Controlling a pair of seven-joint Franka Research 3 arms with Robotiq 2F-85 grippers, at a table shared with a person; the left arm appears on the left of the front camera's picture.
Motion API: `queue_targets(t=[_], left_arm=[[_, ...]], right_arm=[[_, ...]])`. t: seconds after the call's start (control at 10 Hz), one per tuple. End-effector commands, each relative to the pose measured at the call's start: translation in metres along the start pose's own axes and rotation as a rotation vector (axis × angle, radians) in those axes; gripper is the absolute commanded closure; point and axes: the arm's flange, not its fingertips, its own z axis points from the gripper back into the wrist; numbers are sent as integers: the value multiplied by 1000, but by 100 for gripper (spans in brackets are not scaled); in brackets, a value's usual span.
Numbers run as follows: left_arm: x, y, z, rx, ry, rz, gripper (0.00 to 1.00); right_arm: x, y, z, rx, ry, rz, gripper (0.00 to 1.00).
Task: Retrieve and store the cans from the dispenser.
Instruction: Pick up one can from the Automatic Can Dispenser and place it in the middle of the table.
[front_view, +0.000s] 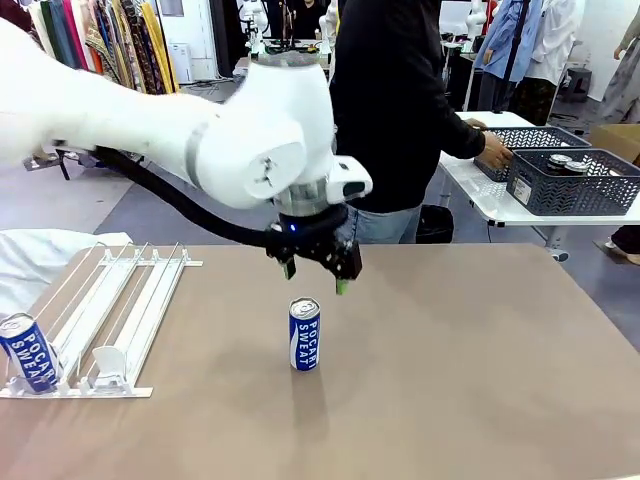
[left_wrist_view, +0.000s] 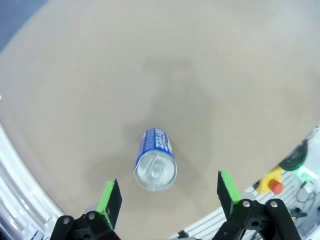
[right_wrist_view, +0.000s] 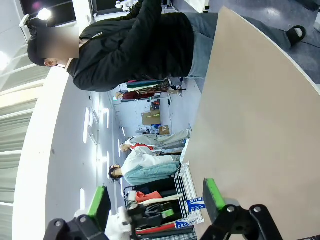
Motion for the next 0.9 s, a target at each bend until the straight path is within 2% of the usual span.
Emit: queue_targets(t=[0.0,0.2,0.5,0.7,0.8], left_arm=[[-54,53,63,-134,-75,-60,0],[-87,113,101,-305,-118,-12,0],[-193,264,131,-610,-196,244,0],[-276,365,130,-908,-328,398,0],[-297,386,129,-939,-337,441,0]], right_arm=[[-2,4,1,2,4,-2,0],[-2,4,1,2,4,-2,0],[-2,4,1,2,4,-2,0],[-2,4,1,2,4,-2,0],[-2,4,1,2,4,-2,0]])
